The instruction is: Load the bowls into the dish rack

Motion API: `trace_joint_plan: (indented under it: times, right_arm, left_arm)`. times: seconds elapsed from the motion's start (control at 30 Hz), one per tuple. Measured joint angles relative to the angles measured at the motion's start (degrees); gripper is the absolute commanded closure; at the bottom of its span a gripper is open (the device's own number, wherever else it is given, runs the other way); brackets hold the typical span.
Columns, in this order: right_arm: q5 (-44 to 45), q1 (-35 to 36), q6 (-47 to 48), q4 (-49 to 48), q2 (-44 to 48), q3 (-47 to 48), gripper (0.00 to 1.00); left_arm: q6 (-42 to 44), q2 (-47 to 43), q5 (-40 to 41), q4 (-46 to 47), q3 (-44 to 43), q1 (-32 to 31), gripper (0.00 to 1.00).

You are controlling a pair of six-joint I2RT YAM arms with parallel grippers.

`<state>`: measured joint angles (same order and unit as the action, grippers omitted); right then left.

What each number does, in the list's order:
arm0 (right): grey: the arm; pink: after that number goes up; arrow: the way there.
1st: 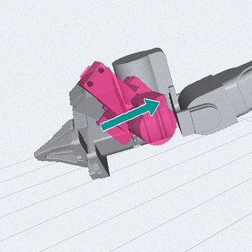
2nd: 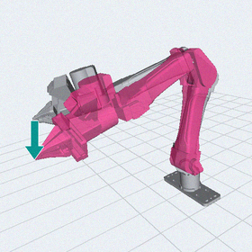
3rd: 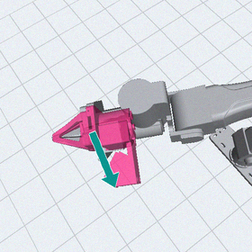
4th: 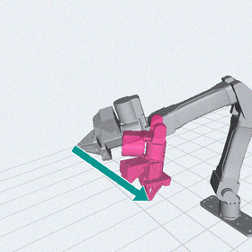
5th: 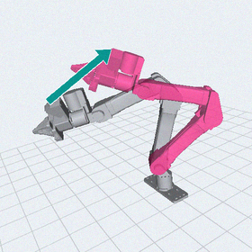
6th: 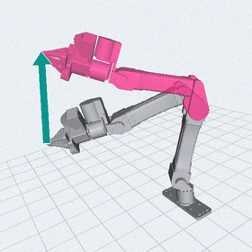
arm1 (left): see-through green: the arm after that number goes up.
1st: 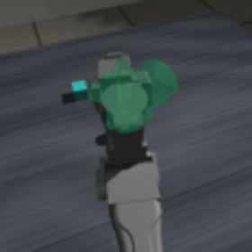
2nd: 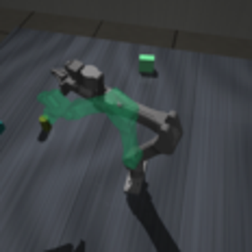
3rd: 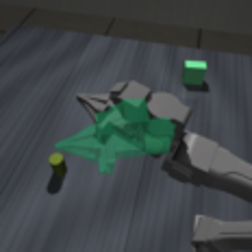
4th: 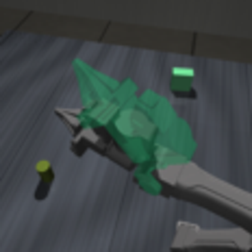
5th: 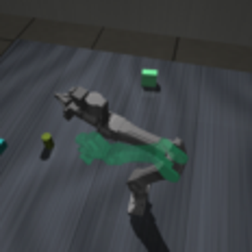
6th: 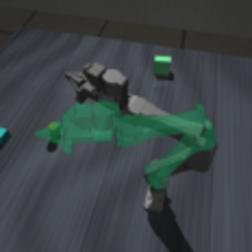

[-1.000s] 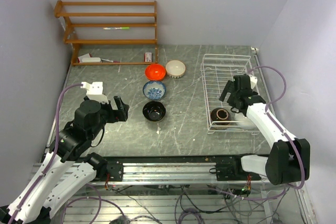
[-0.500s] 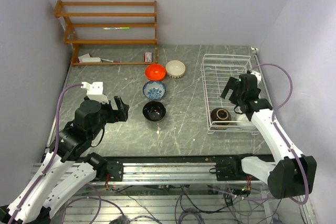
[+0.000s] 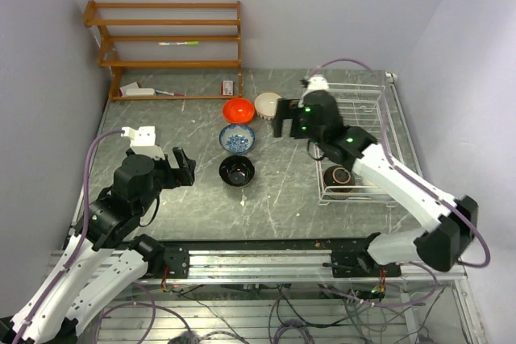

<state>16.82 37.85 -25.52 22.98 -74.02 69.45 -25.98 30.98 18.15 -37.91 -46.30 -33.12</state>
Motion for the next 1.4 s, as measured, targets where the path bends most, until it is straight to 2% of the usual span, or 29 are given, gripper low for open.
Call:
trace_joint_plan:
  times: [0.17, 0.3, 0.5, 0.67, 0.83, 1.0, 1.13, 1.3, 1.4]
  right_arm:
    - [0.2, 9.7, 2.0, -2.4, -9.5, 2.7, 0.00]
    - [-1.6, 13.9, 4.2, -4.2, -16.9, 3.5, 0.01]
    - [-3.0, 14.4, 7.9, -6.2, -27.3, 9.4, 0.03]
    - [-3.5, 14.3, 11.0, -8.4, -36.1, 18.5, 0.11]
    - [-4.4, 14.2, 12.2, -9.4, -44.0, 24.3, 0.15]
    - [-4.8, 13.8, 12.9, -8.3, -50.9, 27.9, 0.32]
    - [-4.4, 13.6, 13.3, -6.3, -54.4, 31.5, 0.35]
    - [-2.4, 13.6, 13.9, -4.4, -57.1, 35.0, 0.49]
    - [-0.9, 13.6, 14.2, -4.0, -58.2, 35.9, 0.64]
  left_arm:
    - [-0.7, -1.0, 1.7, -0.4, 0.0, 0.0, 0.01]
    - [-1.1, -1.0, 2.6, -0.9, 0.0, -0.1, 0.01]
    - [-2.0, -2.1, 4.5, -1.6, 0.0, -0.1, 0.01]
    - [-3.8, -6.6, 8.3, -2.7, 0.0, -0.1, 0.01]
    - [-5.4, -10.3, 11.8, -4.1, 0.0, -0.1, 0.01]
    - [-6.5, -12.8, 14.1, -5.0, 0.0, -0.2, 0.01]
    - [-6.7, -12.9, 14.8, -5.2, 0.0, -0.2, 0.01]
    - [-7.0, -12.4, 15.1, -5.3, 0.0, -0.2, 0.01]
    - [-7.0, -12.4, 15.1, -5.3, 0.0, -0.2, 0.01]
